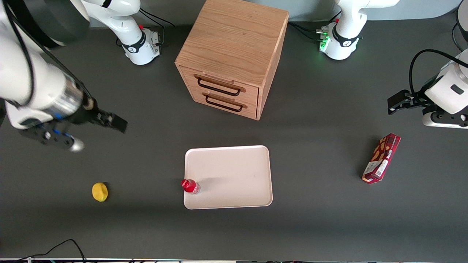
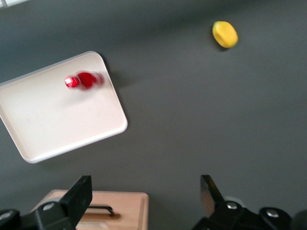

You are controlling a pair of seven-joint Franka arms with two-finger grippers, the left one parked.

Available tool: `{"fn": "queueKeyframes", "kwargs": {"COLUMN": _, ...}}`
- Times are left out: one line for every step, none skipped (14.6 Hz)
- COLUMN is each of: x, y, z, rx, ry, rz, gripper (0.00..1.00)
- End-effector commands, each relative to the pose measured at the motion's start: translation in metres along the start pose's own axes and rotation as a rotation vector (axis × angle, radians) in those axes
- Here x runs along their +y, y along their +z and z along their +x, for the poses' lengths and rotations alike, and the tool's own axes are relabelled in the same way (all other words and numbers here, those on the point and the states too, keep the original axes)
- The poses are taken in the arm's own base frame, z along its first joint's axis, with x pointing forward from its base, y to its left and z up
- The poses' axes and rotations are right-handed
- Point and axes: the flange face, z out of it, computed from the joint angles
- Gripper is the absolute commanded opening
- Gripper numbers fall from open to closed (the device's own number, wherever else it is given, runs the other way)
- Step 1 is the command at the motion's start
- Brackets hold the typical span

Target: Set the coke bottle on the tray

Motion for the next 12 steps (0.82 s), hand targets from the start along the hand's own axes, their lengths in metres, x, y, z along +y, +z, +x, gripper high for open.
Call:
{"fn": "queueKeyframes", "kwargs": {"x": 0.075, "y": 0.013, "z": -0.034, "rx": -0.044, "ry": -0.065, "rz": -0.015, "gripper": 1.00}}
{"fn": "queueKeyframes", "kwargs": {"x": 0.096, "y": 0.019, "z": -0.043, "rx": -0.042, "ry": -0.076, "rz": -0.012, "gripper": 1.00}}
{"fn": "queueKeyframes", "kwargs": {"x": 0.115, "y": 0.030, "z": -0.055, "rx": -0.032, "ry": -0.092, "rz": -0.016, "gripper": 1.00}}
{"fn": "queueKeyframes", "kwargs": {"x": 0.130, "y": 0.043, "z": -0.066, "rx": -0.017, "ry": -0.094, "rz": -0.015, "gripper": 1.00}}
{"fn": "queueKeyframes", "kwargs": {"x": 0.142, "y": 0.055, "z": -0.078, "rx": 0.006, "ry": -0.083, "rz": -0.013, "gripper": 1.00}}
{"fn": "queueKeyframes", "kwargs": {"x": 0.149, "y": 0.061, "z": -0.088, "rx": 0.026, "ry": -0.074, "rz": -0.001, "gripper": 1.00}}
{"fn": "queueKeyframes", "kwargs": {"x": 0.150, "y": 0.061, "z": -0.092, "rx": 0.024, "ry": -0.069, "rz": 0.024, "gripper": 1.00}}
{"fn": "queueKeyframes", "kwargs": {"x": 0.149, "y": 0.059, "z": -0.092, "rx": 0.021, "ry": -0.071, "rz": 0.039, "gripper": 1.00}}
{"fn": "queueKeyframes", "kwargs": {"x": 0.147, "y": 0.053, "z": -0.092, "rx": 0.029, "ry": -0.057, "rz": 0.046, "gripper": 1.00}}
{"fn": "queueKeyframes", "kwargs": {"x": 0.146, "y": 0.048, "z": -0.087, "rx": 0.031, "ry": -0.054, "rz": 0.052, "gripper": 1.00}}
{"fn": "queueKeyframes", "kwargs": {"x": 0.143, "y": 0.044, "z": -0.080, "rx": 0.015, "ry": -0.057, "rz": 0.065, "gripper": 1.00}}
{"fn": "queueKeyframes", "kwargs": {"x": 0.143, "y": 0.040, "z": -0.077, "rx": -0.002, "ry": -0.054, "rz": 0.064, "gripper": 1.00}}
